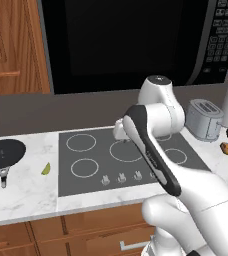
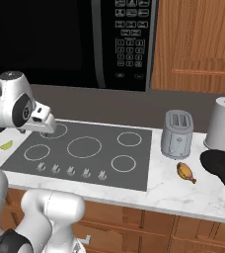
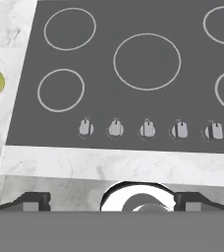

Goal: Place both pans onto different burners. Then place the lemon wedge and the chicken drumstick on different pans.

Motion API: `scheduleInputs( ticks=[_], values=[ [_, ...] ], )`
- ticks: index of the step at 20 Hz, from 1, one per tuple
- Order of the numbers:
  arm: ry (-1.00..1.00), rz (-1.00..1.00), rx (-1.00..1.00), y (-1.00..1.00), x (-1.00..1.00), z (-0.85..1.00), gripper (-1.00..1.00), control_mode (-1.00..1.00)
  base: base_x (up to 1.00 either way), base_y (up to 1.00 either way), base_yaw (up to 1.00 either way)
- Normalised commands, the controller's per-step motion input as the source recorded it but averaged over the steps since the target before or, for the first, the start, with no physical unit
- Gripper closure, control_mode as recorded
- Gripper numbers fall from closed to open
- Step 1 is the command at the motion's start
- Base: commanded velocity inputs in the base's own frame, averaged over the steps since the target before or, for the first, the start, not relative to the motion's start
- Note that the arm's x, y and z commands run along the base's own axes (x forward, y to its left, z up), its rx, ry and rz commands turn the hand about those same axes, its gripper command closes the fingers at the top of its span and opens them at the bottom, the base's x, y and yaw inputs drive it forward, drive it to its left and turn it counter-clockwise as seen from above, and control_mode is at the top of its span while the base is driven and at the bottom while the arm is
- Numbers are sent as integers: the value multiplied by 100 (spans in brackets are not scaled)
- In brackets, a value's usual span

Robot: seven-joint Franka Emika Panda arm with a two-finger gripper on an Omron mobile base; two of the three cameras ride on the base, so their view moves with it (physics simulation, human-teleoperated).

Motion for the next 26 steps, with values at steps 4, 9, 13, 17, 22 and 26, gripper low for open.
scheduleInputs(
  ticks=[4,9,13,17,22,26],
  values=[
    [0,0,0,40,0,-3,-100,-100,0,0,0],
    [0,0,0,42,0,-3,-100,-100,0,0,0],
    [0,0,0,45,0,-5,-100,-100,0,0,0],
    [0,0,0,46,0,-4,-100,-100,0,0,0],
    [0,0,0,45,0,-5,-100,-100,0,0,0],
    [0,0,0,46,0,-7,-100,-100,0,0,0]
  ],
)
